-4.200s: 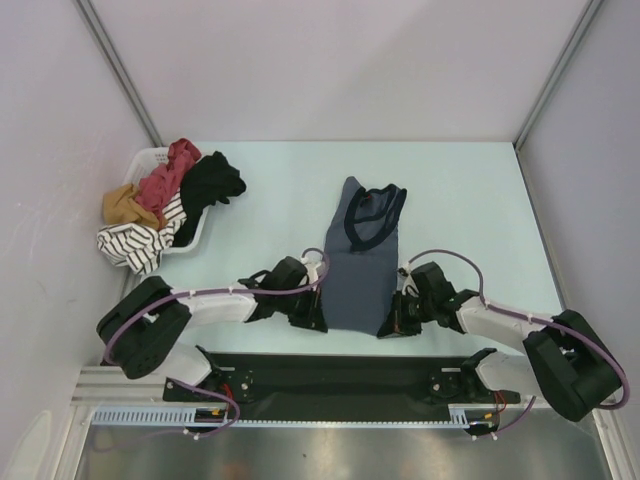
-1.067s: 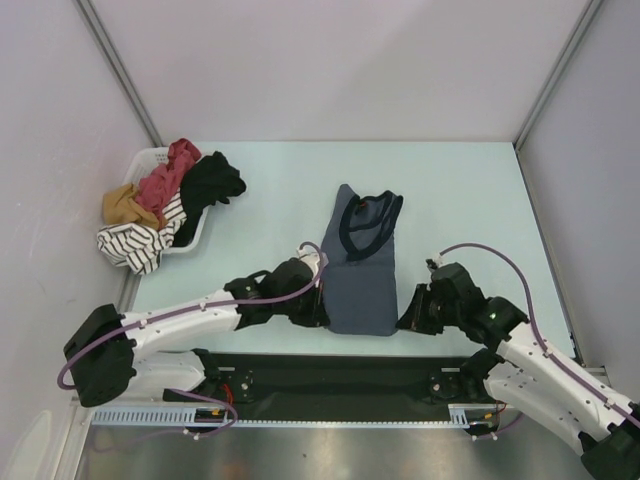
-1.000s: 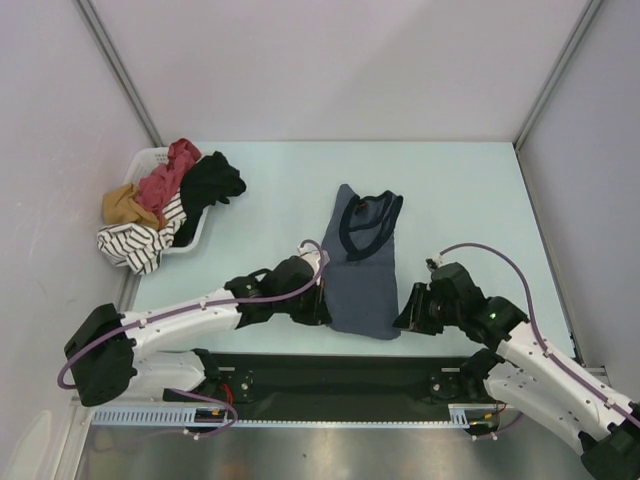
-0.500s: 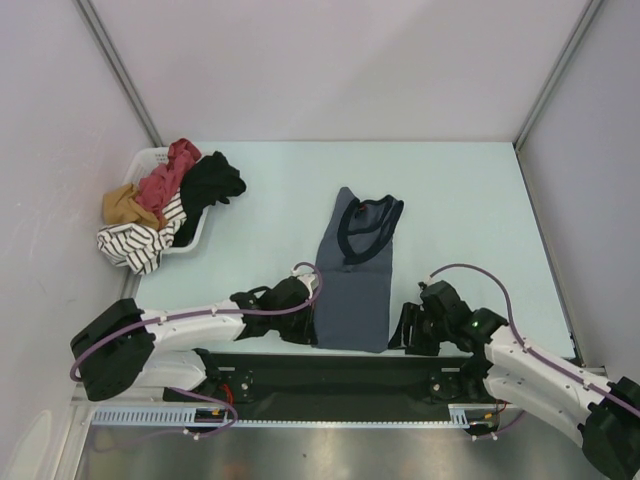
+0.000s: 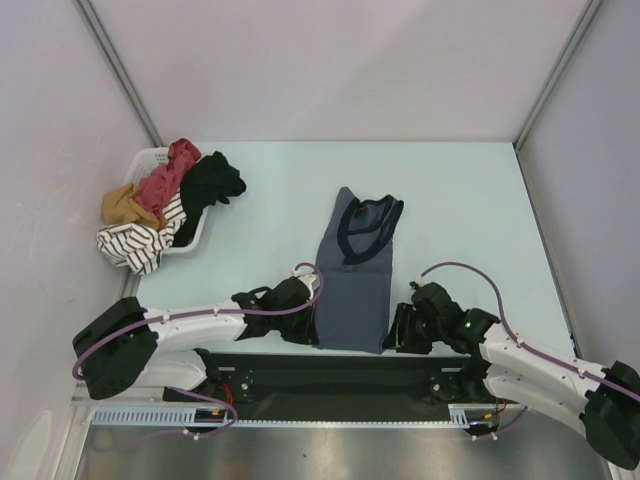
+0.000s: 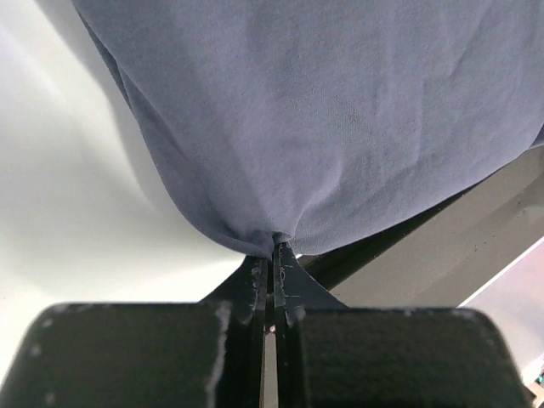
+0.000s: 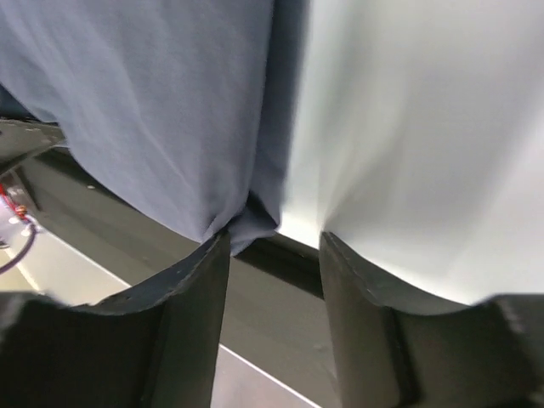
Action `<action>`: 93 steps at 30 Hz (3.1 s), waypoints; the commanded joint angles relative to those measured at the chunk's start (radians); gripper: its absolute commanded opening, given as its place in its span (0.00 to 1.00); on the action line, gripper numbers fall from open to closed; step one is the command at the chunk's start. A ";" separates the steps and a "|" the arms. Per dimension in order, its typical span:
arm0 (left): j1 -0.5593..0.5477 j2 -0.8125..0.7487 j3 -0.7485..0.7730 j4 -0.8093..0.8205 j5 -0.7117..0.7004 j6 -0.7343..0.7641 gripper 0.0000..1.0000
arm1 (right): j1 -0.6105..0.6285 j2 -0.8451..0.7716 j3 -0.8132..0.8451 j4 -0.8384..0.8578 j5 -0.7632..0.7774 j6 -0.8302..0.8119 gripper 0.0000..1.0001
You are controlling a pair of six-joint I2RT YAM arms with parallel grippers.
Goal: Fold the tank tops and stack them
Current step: Fold the tank top
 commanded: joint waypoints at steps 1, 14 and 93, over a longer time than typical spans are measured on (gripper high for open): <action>-0.010 -0.003 0.000 0.013 0.007 -0.013 0.01 | 0.015 -0.063 0.047 -0.100 0.116 0.024 0.49; -0.010 -0.008 0.007 0.007 0.004 -0.009 0.00 | 0.053 -0.095 0.031 0.019 0.070 0.002 0.69; 0.575 0.950 1.500 -0.380 0.249 0.212 0.17 | -0.620 1.142 1.383 -0.127 -0.091 -0.446 0.15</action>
